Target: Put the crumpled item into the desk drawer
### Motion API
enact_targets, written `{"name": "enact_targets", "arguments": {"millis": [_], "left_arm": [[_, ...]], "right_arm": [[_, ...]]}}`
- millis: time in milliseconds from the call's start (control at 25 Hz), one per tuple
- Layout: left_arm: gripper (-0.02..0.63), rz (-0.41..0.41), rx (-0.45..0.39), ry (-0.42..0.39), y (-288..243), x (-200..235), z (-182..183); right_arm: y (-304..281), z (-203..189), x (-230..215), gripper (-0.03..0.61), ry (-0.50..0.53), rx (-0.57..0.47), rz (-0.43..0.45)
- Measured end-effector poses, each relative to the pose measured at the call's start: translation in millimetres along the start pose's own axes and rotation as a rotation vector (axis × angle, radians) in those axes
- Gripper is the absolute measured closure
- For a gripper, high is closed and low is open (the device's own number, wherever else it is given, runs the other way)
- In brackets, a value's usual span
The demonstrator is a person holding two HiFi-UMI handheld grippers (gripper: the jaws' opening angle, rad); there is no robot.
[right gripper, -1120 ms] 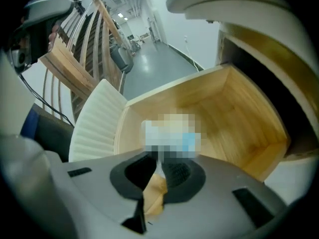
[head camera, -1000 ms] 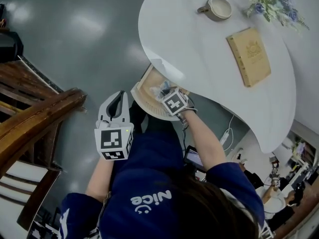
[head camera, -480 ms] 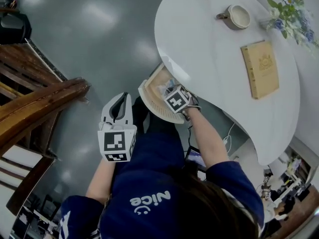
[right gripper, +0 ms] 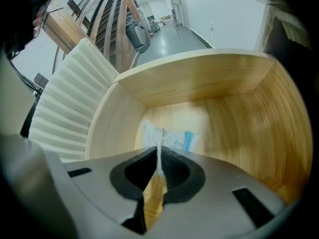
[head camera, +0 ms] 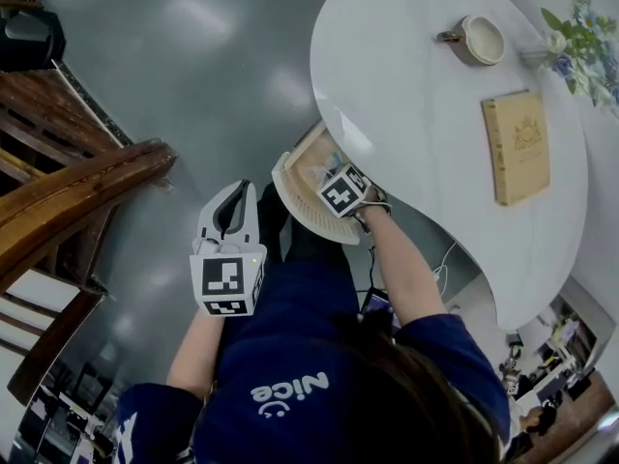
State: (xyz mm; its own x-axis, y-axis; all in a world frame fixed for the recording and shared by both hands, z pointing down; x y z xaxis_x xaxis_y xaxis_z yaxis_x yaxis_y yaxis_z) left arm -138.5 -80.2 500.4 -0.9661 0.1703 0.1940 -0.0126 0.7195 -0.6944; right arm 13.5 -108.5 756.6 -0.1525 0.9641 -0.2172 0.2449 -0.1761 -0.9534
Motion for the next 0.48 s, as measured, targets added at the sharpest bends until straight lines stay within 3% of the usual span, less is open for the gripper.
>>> {"name": "enact_targets", "arguments": {"millis": [480], "left_arm": [[0.611,0.030,0.010,0.043,-3,11,-6]], "right_arm": [[-13,3,3,0.532,0.054,0.020,0.002]]}}
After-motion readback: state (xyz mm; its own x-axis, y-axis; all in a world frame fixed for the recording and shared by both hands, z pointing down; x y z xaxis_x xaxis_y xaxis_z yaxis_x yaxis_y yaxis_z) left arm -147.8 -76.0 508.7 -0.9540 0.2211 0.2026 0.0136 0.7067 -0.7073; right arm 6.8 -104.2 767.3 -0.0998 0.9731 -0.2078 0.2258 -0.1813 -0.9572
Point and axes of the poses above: the fingertips, and each gripper's own axes: y backward along the fingers, x to its left, z out of its top, the point moved 2 cm from there along y, backward along the fingers, and after that the axes turned 10 degrees about y, right-handed, at the moved point
